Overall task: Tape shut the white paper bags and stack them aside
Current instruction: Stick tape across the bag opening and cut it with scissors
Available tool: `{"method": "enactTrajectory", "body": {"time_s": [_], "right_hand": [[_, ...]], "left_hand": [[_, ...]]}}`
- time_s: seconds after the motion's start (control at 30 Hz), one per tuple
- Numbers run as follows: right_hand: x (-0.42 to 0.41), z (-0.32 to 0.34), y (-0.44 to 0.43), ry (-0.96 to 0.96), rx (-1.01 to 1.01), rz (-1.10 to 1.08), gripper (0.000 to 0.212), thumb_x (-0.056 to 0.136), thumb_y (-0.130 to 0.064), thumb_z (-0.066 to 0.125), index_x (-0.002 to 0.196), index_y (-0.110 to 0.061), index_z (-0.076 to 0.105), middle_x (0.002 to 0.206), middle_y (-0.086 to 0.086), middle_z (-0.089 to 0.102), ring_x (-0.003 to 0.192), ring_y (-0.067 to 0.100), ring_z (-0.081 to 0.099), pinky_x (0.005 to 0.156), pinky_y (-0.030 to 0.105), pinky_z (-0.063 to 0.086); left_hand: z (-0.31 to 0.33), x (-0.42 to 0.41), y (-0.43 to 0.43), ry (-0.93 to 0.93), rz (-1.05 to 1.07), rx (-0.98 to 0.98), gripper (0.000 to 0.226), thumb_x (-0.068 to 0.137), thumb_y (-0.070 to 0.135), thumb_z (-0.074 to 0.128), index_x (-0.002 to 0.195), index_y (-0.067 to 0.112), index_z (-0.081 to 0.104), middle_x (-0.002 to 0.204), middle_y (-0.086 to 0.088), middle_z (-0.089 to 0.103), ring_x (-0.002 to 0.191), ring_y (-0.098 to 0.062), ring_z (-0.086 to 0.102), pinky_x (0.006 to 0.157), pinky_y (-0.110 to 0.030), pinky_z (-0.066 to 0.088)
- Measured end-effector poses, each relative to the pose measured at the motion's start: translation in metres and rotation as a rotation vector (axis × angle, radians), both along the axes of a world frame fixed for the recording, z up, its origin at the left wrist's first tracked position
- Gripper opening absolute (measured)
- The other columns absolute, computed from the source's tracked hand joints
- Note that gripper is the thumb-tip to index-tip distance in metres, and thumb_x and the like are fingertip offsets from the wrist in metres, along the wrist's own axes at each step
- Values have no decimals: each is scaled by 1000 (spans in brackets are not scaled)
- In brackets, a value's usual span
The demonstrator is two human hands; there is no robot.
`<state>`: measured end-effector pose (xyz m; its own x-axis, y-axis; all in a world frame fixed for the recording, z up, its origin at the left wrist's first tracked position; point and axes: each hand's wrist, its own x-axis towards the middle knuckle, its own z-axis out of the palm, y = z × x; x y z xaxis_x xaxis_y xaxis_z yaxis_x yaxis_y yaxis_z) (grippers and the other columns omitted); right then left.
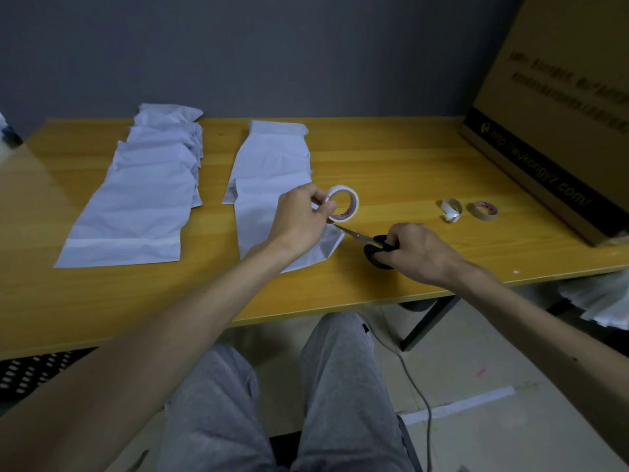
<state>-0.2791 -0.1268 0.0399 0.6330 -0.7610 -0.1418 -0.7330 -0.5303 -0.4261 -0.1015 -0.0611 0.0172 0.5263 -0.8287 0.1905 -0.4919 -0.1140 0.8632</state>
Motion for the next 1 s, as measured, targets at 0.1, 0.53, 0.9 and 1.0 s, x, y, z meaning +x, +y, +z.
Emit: {"method": "enactTrajectory", "body": {"time_s": [0.1, 0.53, 0.9, 1.0], "right_hand": [[-2, -1, -2, 12, 33, -11, 31, 88, -30, 63, 81, -1, 58, 70, 9, 49, 59, 21, 38, 49, 31, 27], [-23, -21, -42, 33, -138, -86, 25, 82, -35, 73, 84, -10, 75, 86, 14, 61, 67, 15, 42, 48, 19, 25], [12, -20, -60, 85, -269, -108, 25, 87, -17, 69, 109, -6, 66, 107, 15, 64, 88, 29, 61, 69, 34, 50], [24, -13, -49, -195, -198, -36, 25, 90, -24, 65, 112, -9, 66, 107, 7, 65, 97, 23, 60, 79, 31, 47]], "left_hand": [[-18, 3, 8, 111, 33, 55, 12, 97, 20, 56, 90, 10, 55, 98, -11, 66, 74, -22, 71, 74, -44, 58], [-43, 8, 20, 58, 87, 139, 16, 99, 24, 48, 90, 10, 45, 77, 4, 52, 77, -19, 53, 57, -25, 38], [-29, 7, 14, 230, 8, 0, 12, 96, 18, 57, 84, 16, 54, 90, -5, 65, 81, -19, 71, 83, -47, 56], [-18, 2, 10, 194, -54, -4, 8, 96, 17, 57, 96, 9, 60, 84, 3, 62, 77, -17, 70, 80, -42, 58]]}}
